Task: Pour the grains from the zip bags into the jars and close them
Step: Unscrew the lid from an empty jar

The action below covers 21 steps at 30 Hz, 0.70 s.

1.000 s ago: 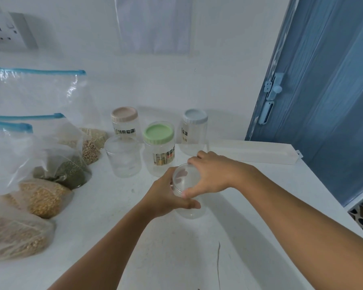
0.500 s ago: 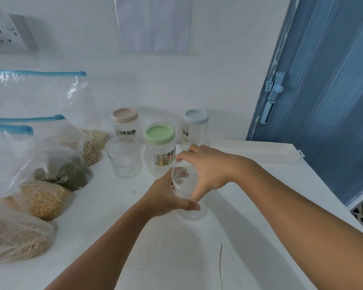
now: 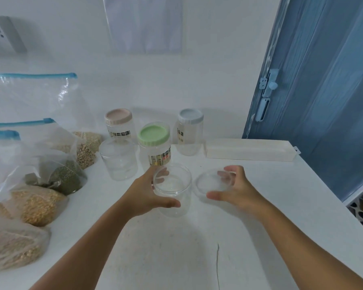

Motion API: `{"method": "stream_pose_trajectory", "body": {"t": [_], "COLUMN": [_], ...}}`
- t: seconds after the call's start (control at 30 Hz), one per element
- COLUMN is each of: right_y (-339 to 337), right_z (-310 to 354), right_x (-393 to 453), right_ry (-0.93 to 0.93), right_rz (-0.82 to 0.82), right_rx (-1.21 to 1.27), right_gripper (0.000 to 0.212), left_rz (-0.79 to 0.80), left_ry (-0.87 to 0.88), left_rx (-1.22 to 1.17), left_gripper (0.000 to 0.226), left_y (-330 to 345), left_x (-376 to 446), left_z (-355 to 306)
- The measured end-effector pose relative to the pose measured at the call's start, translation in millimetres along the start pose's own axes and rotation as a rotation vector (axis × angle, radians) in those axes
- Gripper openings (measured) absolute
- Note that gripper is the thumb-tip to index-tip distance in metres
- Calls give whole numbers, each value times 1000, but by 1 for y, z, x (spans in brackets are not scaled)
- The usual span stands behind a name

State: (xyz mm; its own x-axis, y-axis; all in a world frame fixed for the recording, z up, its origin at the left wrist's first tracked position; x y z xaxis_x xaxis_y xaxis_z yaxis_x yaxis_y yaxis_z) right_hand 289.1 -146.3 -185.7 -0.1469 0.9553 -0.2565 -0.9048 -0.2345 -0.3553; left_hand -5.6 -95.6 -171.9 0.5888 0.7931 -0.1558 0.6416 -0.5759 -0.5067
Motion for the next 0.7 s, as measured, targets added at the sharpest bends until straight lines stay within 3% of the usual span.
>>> {"method": "stream_pose_trajectory", "body": {"t": [0.1,0.23,0.4,0.53,0.7], "right_y": [7,7,17,37,41], "right_z": [-14,-11,28,53,55], "right_x": [-2,-4,-2,13,24], "right_ry": [91,109,-159,-199,-204], "right_rz": [27,94,122,328,277], "right_rx": [-144,-284,-230,-98,-127], "right_gripper": [106,119,130,127,108], "left_rz": [5,20,57,120,188], "left_ry": [1,-9,-34,-70,-113], "left_rx": [-6,-19,-48,-67,-68], "left_gripper": [118,121,121,122,115], "left_y": [0,2,3,2,-1], "left_x": [1,2,3,3,6], "left_z": [-1,0,-1,-4,-9]}}
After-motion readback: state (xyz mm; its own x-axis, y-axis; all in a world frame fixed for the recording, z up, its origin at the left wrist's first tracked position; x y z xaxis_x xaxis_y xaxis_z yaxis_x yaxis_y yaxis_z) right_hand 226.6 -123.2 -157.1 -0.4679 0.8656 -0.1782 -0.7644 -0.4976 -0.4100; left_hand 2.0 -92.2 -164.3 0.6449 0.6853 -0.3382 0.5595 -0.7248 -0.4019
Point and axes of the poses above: each hand's wrist, its own x-axis towards the middle knuckle, its own y-axis out of the palm, z = x × y, the point moved 2 cm from there along x, towards the middle knuckle, and after that the axes turned 14 degrees about z, right-handed, at the moved point
